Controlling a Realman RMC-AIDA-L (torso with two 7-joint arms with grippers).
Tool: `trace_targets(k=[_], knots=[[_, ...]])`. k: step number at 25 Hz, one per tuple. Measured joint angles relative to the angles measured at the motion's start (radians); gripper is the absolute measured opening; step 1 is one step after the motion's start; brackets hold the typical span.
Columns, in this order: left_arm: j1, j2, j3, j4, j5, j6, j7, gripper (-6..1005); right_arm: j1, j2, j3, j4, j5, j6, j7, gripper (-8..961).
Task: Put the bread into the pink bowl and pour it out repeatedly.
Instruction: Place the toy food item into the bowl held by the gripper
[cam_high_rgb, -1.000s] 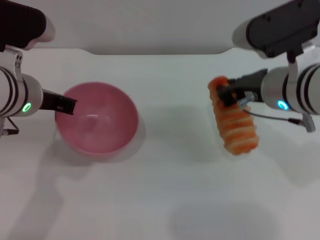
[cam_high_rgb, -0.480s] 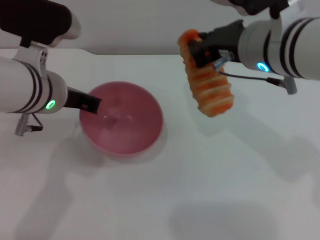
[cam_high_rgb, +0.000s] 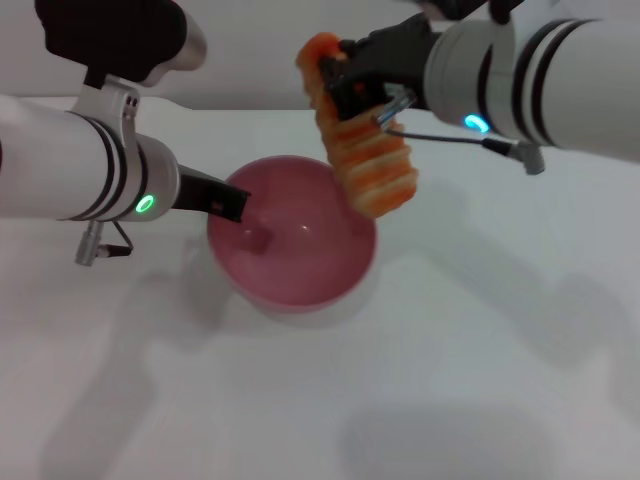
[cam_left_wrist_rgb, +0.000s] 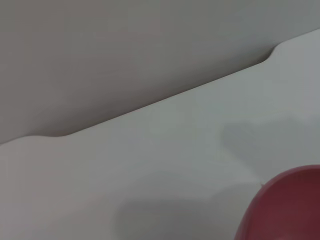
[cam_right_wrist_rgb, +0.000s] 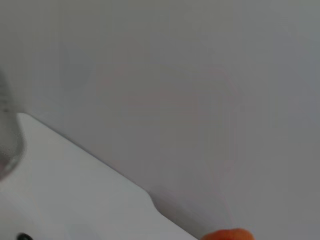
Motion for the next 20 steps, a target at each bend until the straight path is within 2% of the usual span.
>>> trace_targets(k=[9,15,18,20], knots=[[-0.006,0.000,0.018,-0.007,-0.019,0.016,0.000,45,0.001,0.003,-0.053,0.081,0.056,-0.112,0.006,164],[-0.007,0.000,0.020,-0.007,-0.023,0.018,0.000,45,0.015,0.001,-0.059,0.123,0.120,-0.135,-0.005,156],[-0.006,0.001,0.020,-0.007,-0.023,0.018,0.001,45,0.002,0.001,-0.064,0.094,0.117,-0.131,-0.006,178],[-0.006,0.002,0.020,-0.007,-0.023,0.018,0.002,45,-0.020,0.000,-0.066,0.066,0.112,-0.132,-0.008,261]])
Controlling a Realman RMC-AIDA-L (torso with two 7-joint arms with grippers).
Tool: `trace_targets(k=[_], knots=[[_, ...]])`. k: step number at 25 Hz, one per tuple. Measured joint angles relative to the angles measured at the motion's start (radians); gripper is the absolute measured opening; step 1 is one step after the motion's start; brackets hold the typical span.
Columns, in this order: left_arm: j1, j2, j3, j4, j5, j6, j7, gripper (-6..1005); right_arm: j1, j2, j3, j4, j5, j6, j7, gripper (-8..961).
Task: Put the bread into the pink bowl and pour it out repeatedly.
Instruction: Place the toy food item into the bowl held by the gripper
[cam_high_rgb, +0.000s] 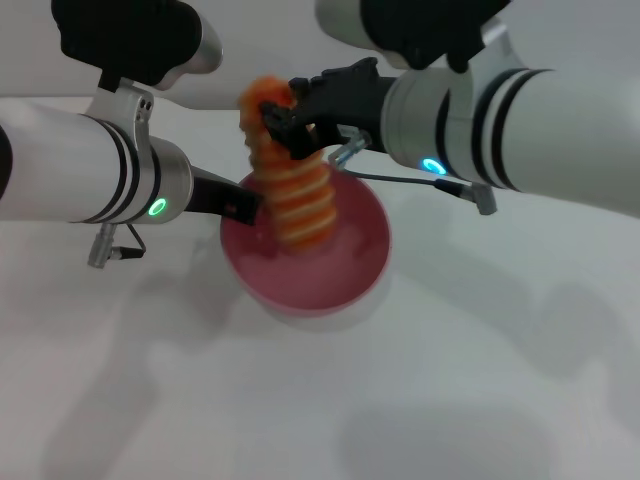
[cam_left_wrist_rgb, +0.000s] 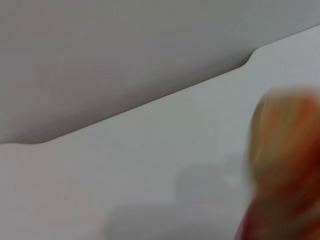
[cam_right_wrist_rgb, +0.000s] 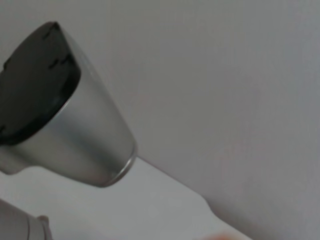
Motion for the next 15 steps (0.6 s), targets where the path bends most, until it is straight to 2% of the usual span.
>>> trace_targets(k=[3,10,15], knots=[[0.000,0.000,-0.001,0.000,0.000,0.000,0.001,45,-0.025,0.000,0.007,-0.026,-0.003,-0.003,-0.010,385],[-0.001,0.001,-0.008,0.001,0.006,0.001,0.007,45,-0.056,0.002,0.032,-0.044,-0.022,0.005,0.005,531],[0.008,0.004,-0.008,0.001,0.011,0.018,0.054,45,-0.155,0.001,0.147,-0.089,-0.111,0.047,0.071,627]])
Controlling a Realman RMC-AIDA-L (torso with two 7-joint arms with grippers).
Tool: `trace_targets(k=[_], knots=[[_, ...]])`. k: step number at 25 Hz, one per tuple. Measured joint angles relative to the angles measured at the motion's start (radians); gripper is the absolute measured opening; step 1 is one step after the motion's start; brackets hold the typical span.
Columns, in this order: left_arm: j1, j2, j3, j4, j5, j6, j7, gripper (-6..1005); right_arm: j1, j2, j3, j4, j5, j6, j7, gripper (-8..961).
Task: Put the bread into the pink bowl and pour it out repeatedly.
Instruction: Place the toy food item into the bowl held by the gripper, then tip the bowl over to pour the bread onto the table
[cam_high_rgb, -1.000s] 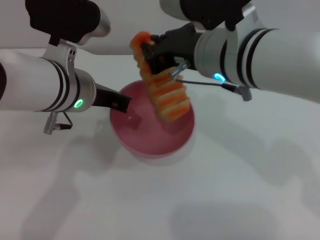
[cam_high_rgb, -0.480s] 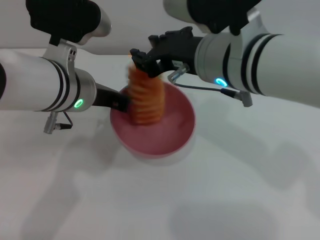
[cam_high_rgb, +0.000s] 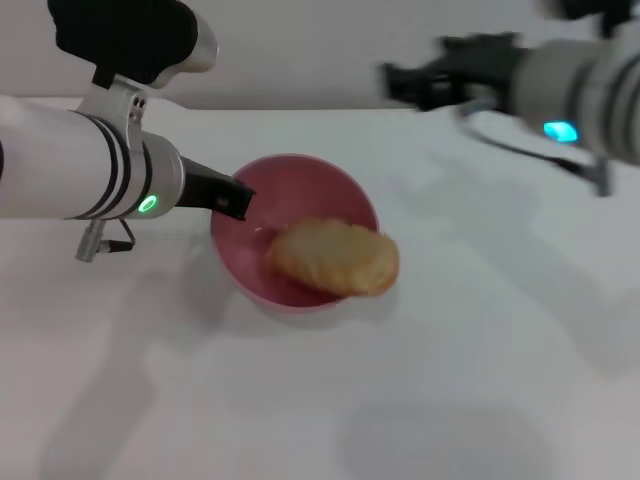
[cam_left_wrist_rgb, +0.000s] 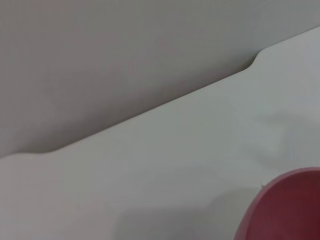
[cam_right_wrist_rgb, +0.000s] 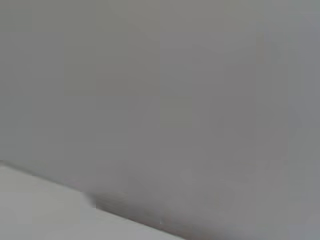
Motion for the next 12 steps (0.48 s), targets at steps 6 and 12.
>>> trace_targets(k=[6,12], knots=[[0.021,0.000,0.002,0.007,0.013,0.053,0.077,45,-0.129,-0.003,0.147,0.005,-0.023,0.103,-0.030,685],[0.036,0.000,0.074,-0.001,0.106,0.128,0.124,46,-0.213,0.001,0.160,0.013,-0.020,0.092,-0.063,507]])
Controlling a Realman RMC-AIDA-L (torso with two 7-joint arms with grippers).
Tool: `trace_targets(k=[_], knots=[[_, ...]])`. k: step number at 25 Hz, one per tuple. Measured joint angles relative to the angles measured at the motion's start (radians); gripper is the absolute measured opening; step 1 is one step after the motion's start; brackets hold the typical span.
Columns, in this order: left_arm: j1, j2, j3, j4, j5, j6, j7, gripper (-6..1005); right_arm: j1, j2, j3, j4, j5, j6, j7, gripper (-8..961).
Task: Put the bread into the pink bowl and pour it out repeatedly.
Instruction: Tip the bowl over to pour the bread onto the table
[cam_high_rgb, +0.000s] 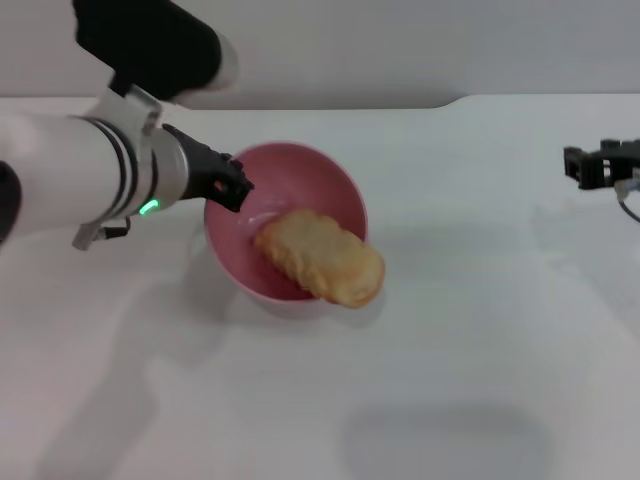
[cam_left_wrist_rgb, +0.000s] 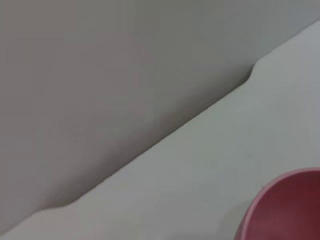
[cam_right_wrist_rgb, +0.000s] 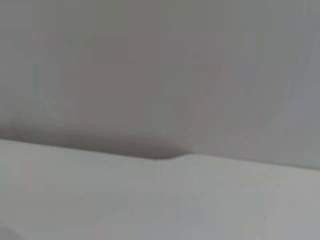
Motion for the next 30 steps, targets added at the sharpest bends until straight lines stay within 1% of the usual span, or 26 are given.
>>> trace_targets(k=[3,4,5,6,9,13,17,19,20,21,22,24,30], knots=[[0.016,-0.001,0.072,0.000,0.053,0.045,0.015,46,-0.001,-0.001,-0.007,0.019,0.000,0.001,-0.002,370],[0.016,-0.001,0.072,0.000,0.053,0.045,0.015,46,0.001,-0.002,-0.009,0.023,-0.001,0.000,-0.002,328],[0.030,-0.005,0.144,0.002,0.141,0.077,0.013,46,0.003,-0.002,-0.010,0.026,-0.001,0.000,-0.002,286],[0.034,-0.006,0.159,0.004,0.163,0.082,0.008,46,0.005,-0.003,-0.012,0.027,-0.001,0.000,-0.003,244],[0.050,-0.008,0.216,0.018,0.260,0.113,-0.032,46,0.008,-0.005,-0.013,0.028,-0.001,0.000,-0.007,184],[0.101,-0.008,0.278,0.055,0.397,0.190,-0.076,46,0.009,-0.005,-0.012,0.030,0.004,0.000,-0.017,104],[0.123,-0.008,0.311,0.085,0.495,0.217,-0.116,46,0.009,-0.005,-0.012,0.032,0.004,0.001,-0.017,24],[0.128,-0.007,0.336,0.096,0.548,0.222,-0.144,46,0.009,-0.005,-0.012,0.032,0.004,0.001,-0.017,16],[0.134,-0.007,0.356,0.098,0.598,0.232,-0.165,46,0.009,-0.005,-0.012,0.032,0.003,0.001,-0.018,12],[0.134,-0.007,0.356,0.098,0.598,0.232,-0.165,46,0.009,-0.005,-0.012,0.032,0.003,0.001,-0.018,7],[0.145,-0.008,0.392,0.096,0.684,0.253,-0.207,46,0.009,-0.005,-0.012,0.032,0.003,0.002,-0.019,3],[0.151,-0.008,0.424,0.081,0.764,0.267,-0.253,46,0.010,-0.005,-0.012,0.033,0.002,0.002,-0.019,-1],[0.152,-0.006,0.468,0.062,0.848,0.272,-0.269,46,0.009,-0.005,-0.012,0.034,0.000,0.004,-0.026,-1]])
